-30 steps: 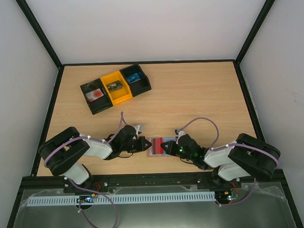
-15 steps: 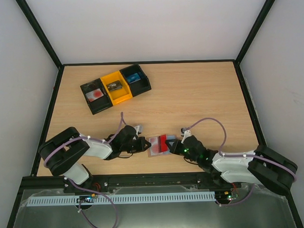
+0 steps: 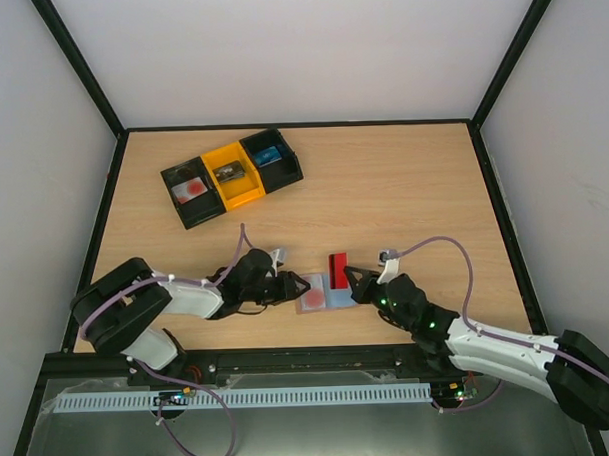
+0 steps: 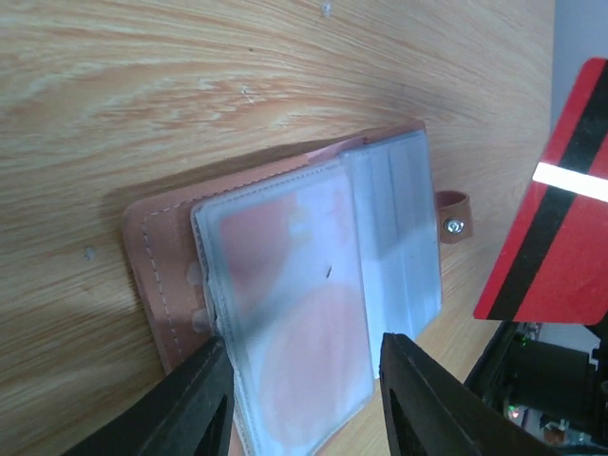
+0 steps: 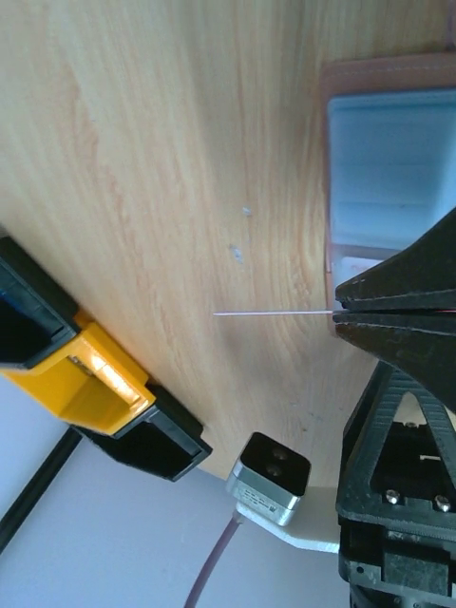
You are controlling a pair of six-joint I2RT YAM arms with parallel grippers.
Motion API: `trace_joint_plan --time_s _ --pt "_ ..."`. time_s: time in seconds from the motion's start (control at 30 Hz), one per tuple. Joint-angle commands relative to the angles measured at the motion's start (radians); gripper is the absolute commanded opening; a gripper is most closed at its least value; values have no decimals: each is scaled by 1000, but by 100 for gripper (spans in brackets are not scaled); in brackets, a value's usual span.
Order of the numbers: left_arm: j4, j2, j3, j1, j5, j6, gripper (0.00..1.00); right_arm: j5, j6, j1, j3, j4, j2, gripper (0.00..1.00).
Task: Take the credit cards out of the card holder
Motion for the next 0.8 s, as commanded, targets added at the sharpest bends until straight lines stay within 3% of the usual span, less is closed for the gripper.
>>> trace_joint_plan --time_s 0.0,0.17,0.3,0.5,0.77 --pt "-119 -67 50 -4 -22 1 48 58 -147 -4 -54 27 -74 2" --pt "-230 -174 92 4 -39 -5 62 65 -261 -4 -104 124 -165 2" --pt "-286 -295 93 25 -56 -45 67 84 -345 -4 -86 157 -134 2" --pt "-332 -450 80 73 -26 -148 67 31 -456 -2 -33 271 48 2" --pt "-446 -668 53 81 -144 -267 62 -59 -588 11 67 343 281 2"
